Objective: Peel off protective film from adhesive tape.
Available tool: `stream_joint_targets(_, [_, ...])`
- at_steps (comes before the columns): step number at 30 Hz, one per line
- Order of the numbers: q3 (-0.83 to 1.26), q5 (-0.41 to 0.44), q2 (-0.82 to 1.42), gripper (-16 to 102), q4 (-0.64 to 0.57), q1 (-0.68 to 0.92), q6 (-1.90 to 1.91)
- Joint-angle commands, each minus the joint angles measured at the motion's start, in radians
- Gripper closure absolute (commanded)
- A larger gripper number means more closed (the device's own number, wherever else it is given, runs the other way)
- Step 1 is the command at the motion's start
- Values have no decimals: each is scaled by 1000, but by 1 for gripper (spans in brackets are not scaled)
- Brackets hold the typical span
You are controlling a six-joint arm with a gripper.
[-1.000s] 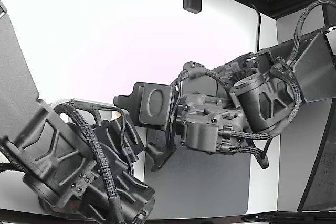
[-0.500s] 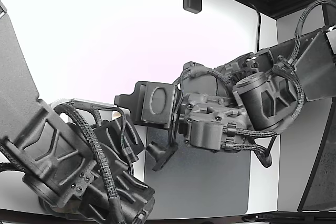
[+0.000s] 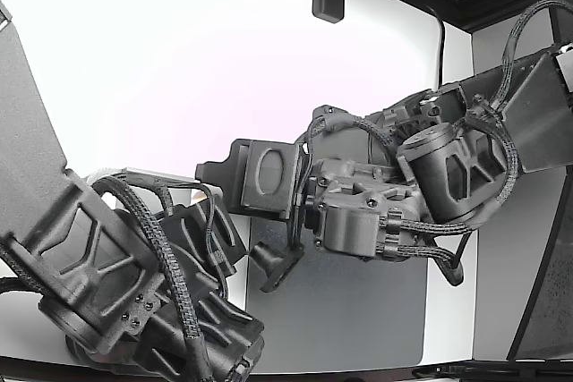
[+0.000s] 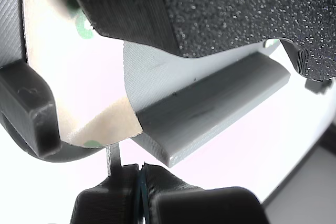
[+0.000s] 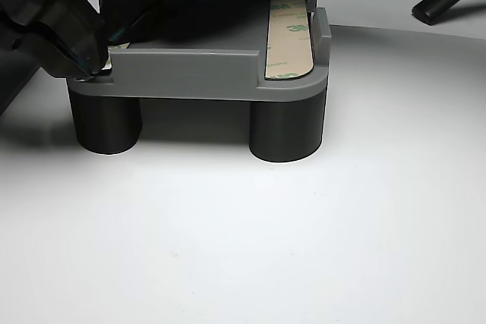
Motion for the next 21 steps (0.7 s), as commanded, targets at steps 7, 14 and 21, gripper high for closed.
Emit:
stream_joint_targets(7, [-26,3,23,98,11,3,11])
stream_joint_targets(14, [-21,8,23,98,18,9,15])
stream_joint_targets(21, [-15,9,25,98,25,11,15])
